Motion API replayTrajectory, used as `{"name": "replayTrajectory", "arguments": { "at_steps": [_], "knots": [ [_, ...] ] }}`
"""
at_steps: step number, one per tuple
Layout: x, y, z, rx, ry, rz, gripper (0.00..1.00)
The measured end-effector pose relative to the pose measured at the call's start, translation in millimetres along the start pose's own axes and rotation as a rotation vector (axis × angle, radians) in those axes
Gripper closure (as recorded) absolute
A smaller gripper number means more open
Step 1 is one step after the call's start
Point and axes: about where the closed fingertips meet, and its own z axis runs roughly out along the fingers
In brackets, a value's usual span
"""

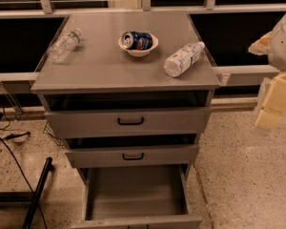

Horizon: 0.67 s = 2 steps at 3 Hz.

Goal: Place blue plastic bottle into bottom drawer

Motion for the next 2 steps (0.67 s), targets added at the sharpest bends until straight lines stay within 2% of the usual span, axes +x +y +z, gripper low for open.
{"name": "replayTrajectory", "arguments": {
  "at_steps": [1, 2],
  "knots": [
    [-0.1, 0.0, 0.0, 0.000, 0.000, 0.000, 0.00],
    [-23.4, -13.1, -1.4, 0.076, -0.023, -0.126, 0.00]
  ]
}}
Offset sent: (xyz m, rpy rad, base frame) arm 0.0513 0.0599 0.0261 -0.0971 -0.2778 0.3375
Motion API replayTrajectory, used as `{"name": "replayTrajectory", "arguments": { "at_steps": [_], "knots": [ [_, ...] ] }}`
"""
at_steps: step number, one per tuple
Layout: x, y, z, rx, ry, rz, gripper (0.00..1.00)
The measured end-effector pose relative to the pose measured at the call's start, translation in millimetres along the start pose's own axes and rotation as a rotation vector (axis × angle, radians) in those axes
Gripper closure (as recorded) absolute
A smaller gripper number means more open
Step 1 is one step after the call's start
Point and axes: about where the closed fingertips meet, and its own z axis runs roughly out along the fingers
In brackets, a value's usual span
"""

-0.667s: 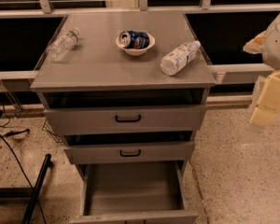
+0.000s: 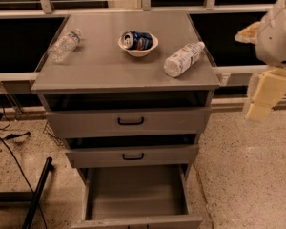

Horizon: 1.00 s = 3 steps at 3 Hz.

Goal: Place blue plastic bottle into bottom drawer

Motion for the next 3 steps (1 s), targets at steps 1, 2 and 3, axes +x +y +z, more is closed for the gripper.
{"name": "replayTrajectory", "arguments": {
  "at_steps": [1, 2, 3],
  "knots": [
    [-33.7, -26.7, 6.4, 0.104, -0.033, -0.204, 0.00],
    [-62.2, -48.3, 14.7, 0.198, -0.025, -0.404, 0.00],
    [-109.7, -56.8, 22.4, 0.315, 0.025, -0.600, 0.00]
  ]
}}
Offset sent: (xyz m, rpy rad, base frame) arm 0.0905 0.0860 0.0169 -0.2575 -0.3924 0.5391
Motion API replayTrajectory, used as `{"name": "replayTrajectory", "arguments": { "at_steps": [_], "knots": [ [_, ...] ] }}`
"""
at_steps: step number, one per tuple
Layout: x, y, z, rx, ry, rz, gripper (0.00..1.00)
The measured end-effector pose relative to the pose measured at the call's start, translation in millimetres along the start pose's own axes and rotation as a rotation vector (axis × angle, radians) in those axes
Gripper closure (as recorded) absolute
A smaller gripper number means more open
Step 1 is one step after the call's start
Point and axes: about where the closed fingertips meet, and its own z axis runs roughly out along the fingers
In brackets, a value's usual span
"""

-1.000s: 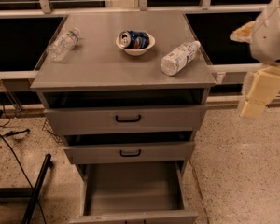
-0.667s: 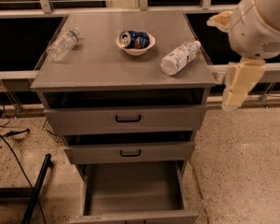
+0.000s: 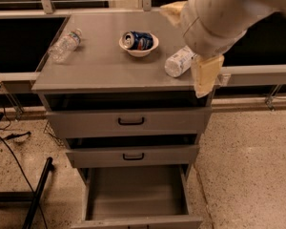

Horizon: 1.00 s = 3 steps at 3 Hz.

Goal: Place blue plastic bottle into bottom drawer

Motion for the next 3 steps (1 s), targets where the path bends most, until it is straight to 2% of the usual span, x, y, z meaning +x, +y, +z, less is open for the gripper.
{"name": "replayTrajectory", "arguments": {
  "at_steps": [1, 2, 3],
  "knots": [
    [13.8, 11.6, 16.9, -0.003, 0.072, -0.053, 0.00],
    [6.1, 2.7, 6.8, 0.020, 0.086, -0.089, 0.00],
    [-2.3, -15.3, 12.6, 0.072, 0.153, -0.225, 0.00]
  ]
}}
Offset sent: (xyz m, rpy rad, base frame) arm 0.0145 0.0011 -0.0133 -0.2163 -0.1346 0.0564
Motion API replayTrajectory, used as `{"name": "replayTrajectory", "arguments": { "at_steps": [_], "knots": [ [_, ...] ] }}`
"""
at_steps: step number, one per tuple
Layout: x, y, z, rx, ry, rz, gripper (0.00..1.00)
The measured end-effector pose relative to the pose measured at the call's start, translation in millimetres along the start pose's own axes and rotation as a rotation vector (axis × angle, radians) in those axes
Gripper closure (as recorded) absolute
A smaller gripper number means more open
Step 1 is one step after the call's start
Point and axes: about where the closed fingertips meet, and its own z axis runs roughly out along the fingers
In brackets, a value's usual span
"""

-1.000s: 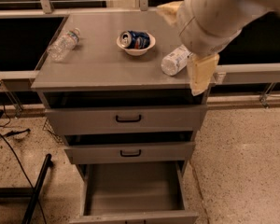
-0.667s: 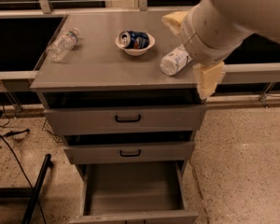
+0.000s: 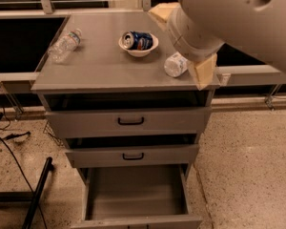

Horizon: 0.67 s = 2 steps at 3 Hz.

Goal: Place blue plastic bottle into bottom drawer

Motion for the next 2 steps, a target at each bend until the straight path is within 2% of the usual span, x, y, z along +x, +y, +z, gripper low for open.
{"name": "replayTrajectory", "arguments": {
  "at_steps": [1, 2],
  "knots": [
    [-4.2, -23.7, 11.0, 0.039, 0.061, -0.147, 0.00],
    [-7.0, -48.9, 36.0, 0.056, 0.128, -0.287, 0.00]
  ]
}}
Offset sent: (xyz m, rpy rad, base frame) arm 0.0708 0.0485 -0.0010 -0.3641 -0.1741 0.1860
